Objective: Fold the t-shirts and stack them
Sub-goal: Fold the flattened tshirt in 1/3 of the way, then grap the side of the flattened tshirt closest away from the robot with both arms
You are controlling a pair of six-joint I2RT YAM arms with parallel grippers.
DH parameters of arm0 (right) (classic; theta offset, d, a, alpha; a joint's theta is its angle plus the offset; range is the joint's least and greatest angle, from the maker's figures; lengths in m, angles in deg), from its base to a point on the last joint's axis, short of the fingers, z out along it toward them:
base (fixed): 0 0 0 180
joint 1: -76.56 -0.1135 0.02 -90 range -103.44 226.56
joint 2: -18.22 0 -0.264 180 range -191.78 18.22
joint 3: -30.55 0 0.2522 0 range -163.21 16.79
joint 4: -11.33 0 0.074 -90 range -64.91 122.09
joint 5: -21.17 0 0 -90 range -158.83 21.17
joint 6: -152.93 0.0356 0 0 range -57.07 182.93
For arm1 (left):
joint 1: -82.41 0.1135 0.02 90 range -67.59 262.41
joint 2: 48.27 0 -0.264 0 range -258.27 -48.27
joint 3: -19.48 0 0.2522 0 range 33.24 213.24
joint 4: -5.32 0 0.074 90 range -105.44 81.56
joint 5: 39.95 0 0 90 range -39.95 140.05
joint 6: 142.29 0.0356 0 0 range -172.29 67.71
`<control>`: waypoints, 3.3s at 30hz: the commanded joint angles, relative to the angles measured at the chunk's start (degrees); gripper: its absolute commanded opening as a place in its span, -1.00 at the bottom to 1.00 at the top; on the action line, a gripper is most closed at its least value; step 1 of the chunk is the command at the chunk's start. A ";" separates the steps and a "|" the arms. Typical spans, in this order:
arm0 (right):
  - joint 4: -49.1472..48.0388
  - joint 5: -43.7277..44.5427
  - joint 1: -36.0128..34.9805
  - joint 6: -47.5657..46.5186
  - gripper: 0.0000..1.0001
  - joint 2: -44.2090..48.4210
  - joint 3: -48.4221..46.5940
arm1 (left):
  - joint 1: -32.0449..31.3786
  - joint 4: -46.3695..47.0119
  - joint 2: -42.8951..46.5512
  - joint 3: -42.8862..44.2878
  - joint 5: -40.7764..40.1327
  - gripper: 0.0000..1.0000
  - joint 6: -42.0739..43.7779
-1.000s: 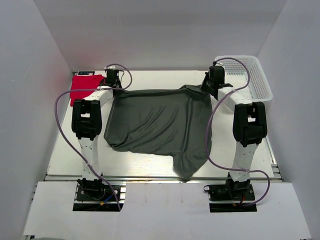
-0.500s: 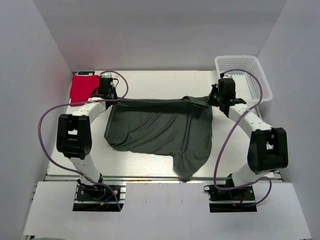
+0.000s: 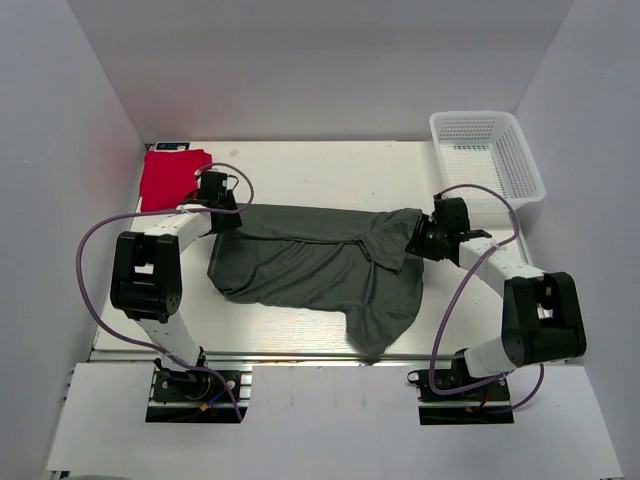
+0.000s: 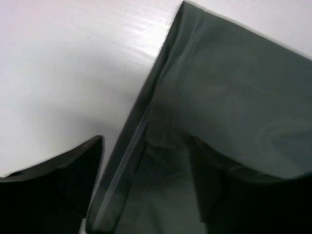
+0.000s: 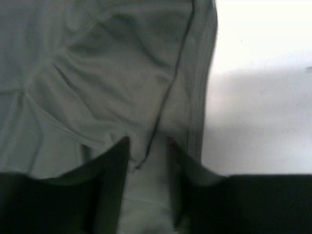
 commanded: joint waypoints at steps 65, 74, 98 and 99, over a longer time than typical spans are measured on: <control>0.08 -13.84 -4.00 -5.34 0.79 10.18 -1.28 | 0.79 -6.77 25.03 -14.27 8.15 1.00 -9.82; 6.41 -18.38 -4.09 -5.34 0.79 19.69 9.28 | 1.40 -1.76 33.58 -26.15 12.11 1.00 -9.82; 8.87 -17.27 -4.00 -5.16 0.79 20.93 12.19 | 0.88 9.84 21.80 -23.08 16.94 -1.00 -7.53; 8.52 -17.27 -4.00 -5.07 0.79 20.67 12.19 | 0.88 9.84 21.80 -21.94 16.94 -1.00 -6.66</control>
